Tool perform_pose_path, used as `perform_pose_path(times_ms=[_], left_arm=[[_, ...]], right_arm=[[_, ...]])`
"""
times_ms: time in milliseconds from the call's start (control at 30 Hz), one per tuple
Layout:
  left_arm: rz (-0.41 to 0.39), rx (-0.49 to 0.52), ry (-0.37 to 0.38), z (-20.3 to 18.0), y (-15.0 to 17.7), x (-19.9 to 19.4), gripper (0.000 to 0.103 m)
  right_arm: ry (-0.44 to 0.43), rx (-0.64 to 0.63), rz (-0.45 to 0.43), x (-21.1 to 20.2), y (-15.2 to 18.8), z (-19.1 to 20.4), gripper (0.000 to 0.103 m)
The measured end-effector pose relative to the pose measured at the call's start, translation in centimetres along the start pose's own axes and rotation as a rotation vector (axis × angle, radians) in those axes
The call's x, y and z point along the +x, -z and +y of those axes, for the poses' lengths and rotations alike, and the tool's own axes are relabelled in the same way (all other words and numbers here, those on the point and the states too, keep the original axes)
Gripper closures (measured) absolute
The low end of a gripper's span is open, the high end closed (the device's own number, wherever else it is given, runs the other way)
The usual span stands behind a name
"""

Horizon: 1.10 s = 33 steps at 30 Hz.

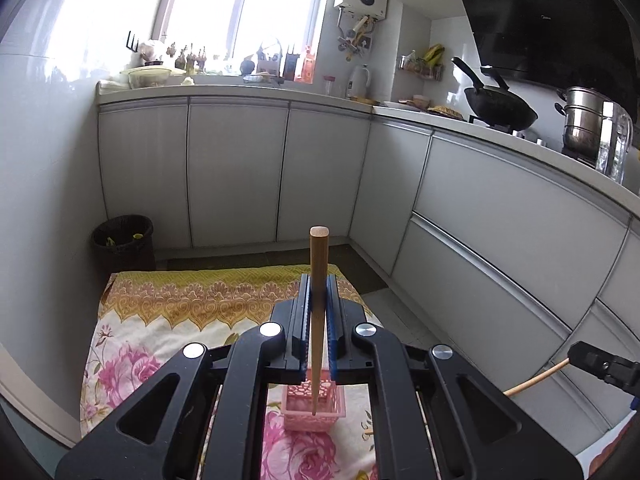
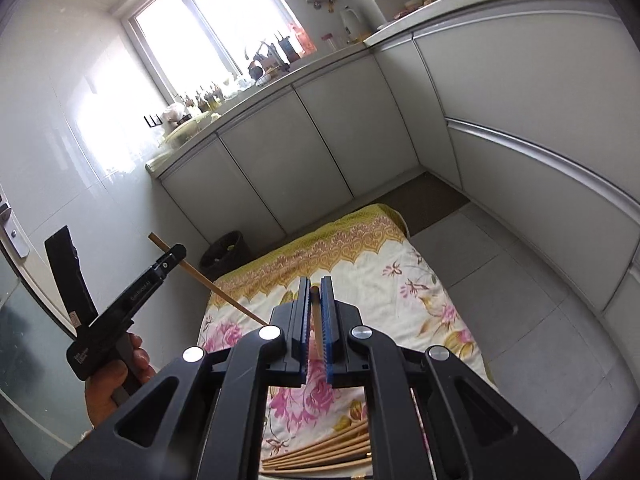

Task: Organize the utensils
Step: 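Carry both chopsticks over the pink cup and drop them in, opening both grippers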

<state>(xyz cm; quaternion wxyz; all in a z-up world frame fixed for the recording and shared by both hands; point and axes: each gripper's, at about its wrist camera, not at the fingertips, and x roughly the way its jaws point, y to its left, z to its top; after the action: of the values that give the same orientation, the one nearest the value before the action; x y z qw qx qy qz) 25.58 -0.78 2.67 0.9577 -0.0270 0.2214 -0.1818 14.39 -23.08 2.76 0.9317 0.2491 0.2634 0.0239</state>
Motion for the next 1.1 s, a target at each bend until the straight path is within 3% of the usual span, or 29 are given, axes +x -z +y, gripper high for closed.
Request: perform_pose_path(times_ms=[133,267,333,367,400,433,567,733,933,1100], left_arm=[[0.018,-0.013,-0.029,0.5,0.0,2.7,0.097],[0.092,-0.033,-0.047,1.5,1.6,5.4,0.094],[0.114,-0.046,-0.045,1.9,2.5,5.5,0.077],[0.099,-0.047,-0.047,2.0,2.7,5.0,0.052],[0.066,-0.049,-0.052,2.0,2.9,4.0,0.033],[0.031,-0.050,-0.055,2.0,2.9,2.9,0.030],[-0.036,-0.092,-0.056,3.0,2.3,-1.3,0.030],[-0.063,-0.205,-0.088,5.5,3.5,-5.6,0.021],[-0.024,-0.220,-0.167,7.4,4.5,-5.9,0.021],[0.012,-0.226,-0.169,8.0,5.4,-5.0,0.021]], right_arm=[[0.000,0.010,-0.020,1.0,-1.5,0.1,0.098],[-0.004,0.016,-0.028,1.9,-2.3,0.3,0.098],[-0.005,0.008,-0.030,2.4,-2.5,0.6,0.098],[-0.007,0.007,-0.032,2.7,-2.7,0.8,0.098],[-0.010,0.006,-0.034,3.0,-2.9,1.0,0.098],[-0.012,0.007,-0.037,3.3,-3.1,1.2,0.098],[-0.026,0.022,-0.063,4.4,-4.3,2.0,0.098],[-0.022,0.000,-0.081,6.7,-5.3,3.4,0.098],[0.014,-0.064,-0.096,9.8,-5.0,5.1,0.098],[0.036,-0.100,-0.056,12.4,-3.6,5.7,0.097]])
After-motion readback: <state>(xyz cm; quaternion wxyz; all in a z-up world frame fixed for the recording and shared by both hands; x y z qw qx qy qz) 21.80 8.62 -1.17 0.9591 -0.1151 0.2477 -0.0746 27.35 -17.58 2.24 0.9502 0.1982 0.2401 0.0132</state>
